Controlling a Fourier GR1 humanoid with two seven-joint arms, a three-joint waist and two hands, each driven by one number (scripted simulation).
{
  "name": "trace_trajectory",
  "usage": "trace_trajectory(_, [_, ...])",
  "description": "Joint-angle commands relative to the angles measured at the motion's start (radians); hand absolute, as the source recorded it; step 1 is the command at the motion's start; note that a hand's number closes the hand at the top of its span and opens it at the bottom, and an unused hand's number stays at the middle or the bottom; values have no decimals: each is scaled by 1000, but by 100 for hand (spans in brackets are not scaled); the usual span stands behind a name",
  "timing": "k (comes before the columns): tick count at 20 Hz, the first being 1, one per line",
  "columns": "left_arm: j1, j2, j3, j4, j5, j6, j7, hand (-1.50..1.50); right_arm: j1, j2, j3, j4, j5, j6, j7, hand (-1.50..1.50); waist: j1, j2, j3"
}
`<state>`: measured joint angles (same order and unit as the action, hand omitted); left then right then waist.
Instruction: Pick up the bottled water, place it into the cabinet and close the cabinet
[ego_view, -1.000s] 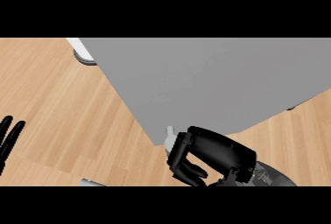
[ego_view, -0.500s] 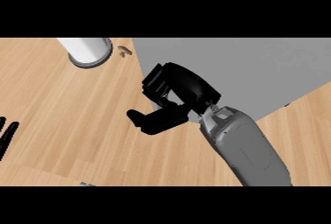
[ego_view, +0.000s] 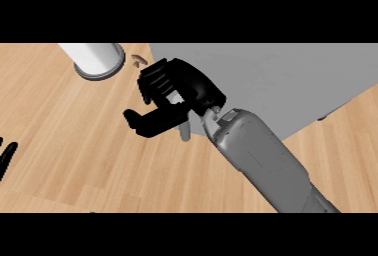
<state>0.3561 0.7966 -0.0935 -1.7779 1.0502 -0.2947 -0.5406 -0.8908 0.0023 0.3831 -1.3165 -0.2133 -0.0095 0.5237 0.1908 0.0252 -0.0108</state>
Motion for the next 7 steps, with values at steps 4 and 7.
trace_trajectory(4, [8, -4, 16, 15, 3, -4, -7, -150, -143, -2, -133, 177, -59, -206, -106, -150, -30, 17, 7])
trace_trajectory(7, [25, -10, 20, 8, 0, -10, -18, -150, -191, -11, -109, 244, -96, -231, -138, -150, -34, 15, 7])
